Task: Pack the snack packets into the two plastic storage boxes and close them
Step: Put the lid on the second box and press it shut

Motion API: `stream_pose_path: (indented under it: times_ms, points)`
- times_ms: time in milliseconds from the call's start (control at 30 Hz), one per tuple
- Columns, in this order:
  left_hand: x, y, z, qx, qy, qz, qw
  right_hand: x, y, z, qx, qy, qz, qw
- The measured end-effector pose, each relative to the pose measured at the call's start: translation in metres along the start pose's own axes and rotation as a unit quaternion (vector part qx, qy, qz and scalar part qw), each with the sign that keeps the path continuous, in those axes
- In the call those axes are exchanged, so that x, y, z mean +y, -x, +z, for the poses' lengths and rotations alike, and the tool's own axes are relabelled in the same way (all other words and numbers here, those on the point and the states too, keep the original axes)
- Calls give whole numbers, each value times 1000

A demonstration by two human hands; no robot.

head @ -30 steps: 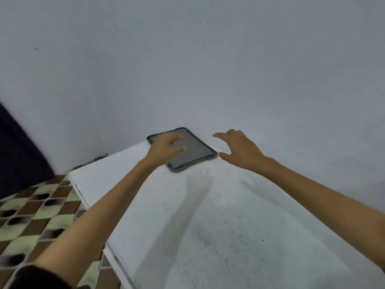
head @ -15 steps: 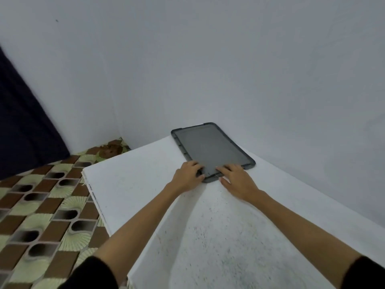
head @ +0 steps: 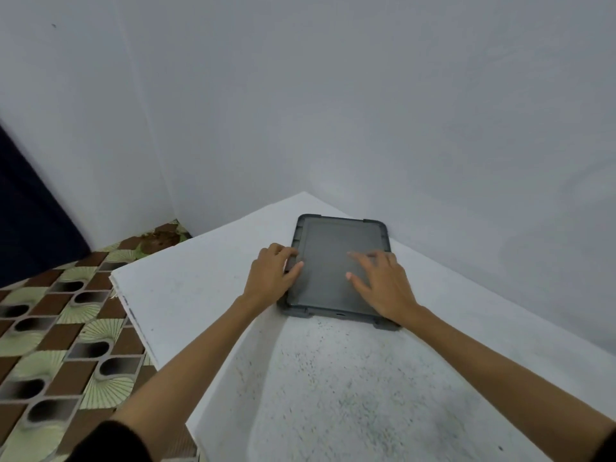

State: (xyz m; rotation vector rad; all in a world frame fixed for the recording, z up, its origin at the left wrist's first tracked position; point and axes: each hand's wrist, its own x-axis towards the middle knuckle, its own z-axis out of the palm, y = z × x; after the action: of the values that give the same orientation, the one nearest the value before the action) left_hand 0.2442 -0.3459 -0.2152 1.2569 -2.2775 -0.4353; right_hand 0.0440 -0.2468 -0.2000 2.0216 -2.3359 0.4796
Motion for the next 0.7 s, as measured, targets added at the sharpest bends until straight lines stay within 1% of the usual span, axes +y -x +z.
stream_pose_path:
  times_ms: [67,100,167,233,267,333,400,500,567,700]
  points:
    - [5,-1,7,-67,-30,-90,993,12,-7,1,-79,6,130,988]
    - [9,-1,11,-88,-40,-113,989,17,-9,2,-101,3,173,980]
    - [15,1,17,-106,-42,-127,985,25,-10,6,-127,-7,216,968]
    - [22,3,22,-128,-20,-128,983,27,-7,13,-138,-32,216,966]
    - [24,4,25,-142,-1,-126,982,26,-4,16,-124,-51,211,968]
    - [28,6,25,-149,54,-122,980,22,4,19,-63,-106,208,970]
    - [30,9,20,-126,135,-122,975,19,12,16,-19,-161,213,963]
    - [34,18,14,-104,250,-117,955,16,21,9,7,-211,219,953]
    - [41,24,8,-100,264,-108,953,13,26,1,30,-227,219,949]
    - [61,29,-11,-91,234,-96,963,7,38,-27,60,-231,215,947]
